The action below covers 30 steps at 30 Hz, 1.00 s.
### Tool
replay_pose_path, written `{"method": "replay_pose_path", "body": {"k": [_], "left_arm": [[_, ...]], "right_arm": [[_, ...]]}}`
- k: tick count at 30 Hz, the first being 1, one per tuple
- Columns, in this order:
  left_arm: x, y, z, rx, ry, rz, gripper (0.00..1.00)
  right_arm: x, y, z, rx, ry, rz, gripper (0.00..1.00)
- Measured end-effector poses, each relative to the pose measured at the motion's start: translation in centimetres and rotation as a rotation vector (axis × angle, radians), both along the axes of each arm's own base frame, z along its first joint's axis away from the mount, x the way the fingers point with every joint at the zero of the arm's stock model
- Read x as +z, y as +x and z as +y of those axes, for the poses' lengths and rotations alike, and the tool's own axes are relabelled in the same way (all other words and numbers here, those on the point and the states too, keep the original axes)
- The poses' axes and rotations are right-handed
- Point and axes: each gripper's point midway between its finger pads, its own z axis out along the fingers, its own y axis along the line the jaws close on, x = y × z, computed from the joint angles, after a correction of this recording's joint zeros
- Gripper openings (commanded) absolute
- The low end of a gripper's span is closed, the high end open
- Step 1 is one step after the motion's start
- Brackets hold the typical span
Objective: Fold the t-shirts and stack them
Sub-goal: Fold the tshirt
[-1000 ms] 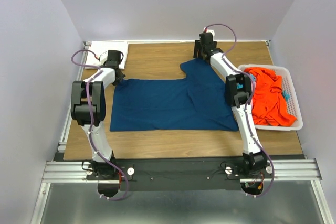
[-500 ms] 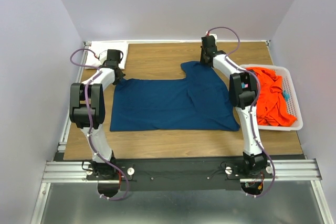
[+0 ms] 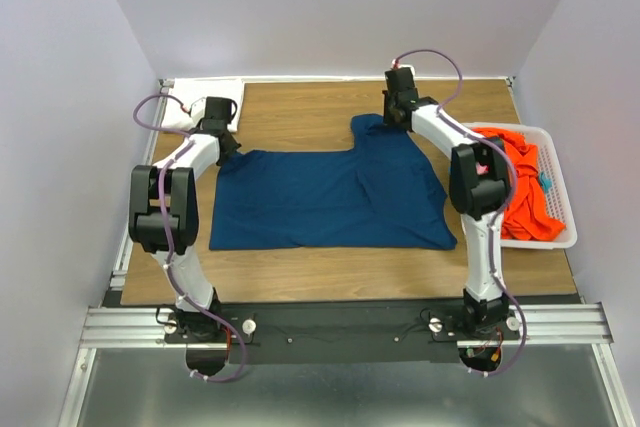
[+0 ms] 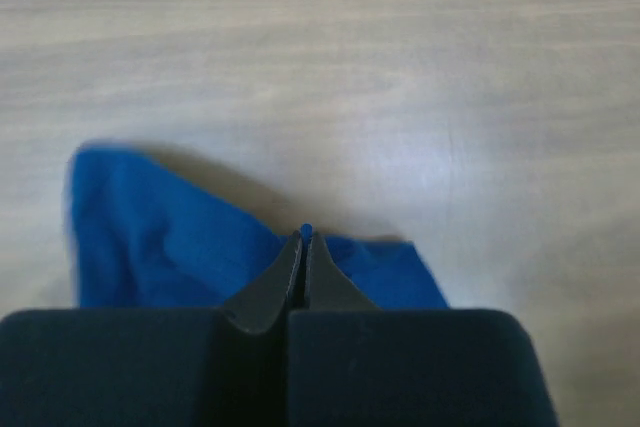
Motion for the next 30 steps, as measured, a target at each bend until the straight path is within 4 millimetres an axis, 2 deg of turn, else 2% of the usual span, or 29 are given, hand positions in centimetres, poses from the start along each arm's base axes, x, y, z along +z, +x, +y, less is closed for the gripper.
{"method": "replay_pose_path", "body": {"k": [6, 14, 18, 24, 30], "left_arm": [[0.4, -1.6, 0.1, 0.001, -0.001, -0.005, 0.00], [1.0, -4.3, 0.2, 0.015, -0.011, -0.026, 0.00], [1.2, -5.2, 0.3, 0.027, -0.021, -0.038, 0.00], [1.6, -5.6, 0.4, 0.041, -0.025, -0.052, 0.00], [2.0, -6.8, 1.0, 0.066, -0.021, -0.065, 0.00]], "right_arm": [[5.0, -6.4, -0.1, 0.020, 0.026, -0.029, 0.01], [8.0, -13.2, -1.9, 0.017, 0.059, -0.056, 0.01], [8.9, -15.6, -2.3, 0.029, 0.088, -0.070, 0.01], [10.1, -19.2, -3.3, 0.033, 0.114, -0.090, 0.01], [10.7, -21.1, -4.0, 0.032, 0.114, -0.095, 0.01]]}}
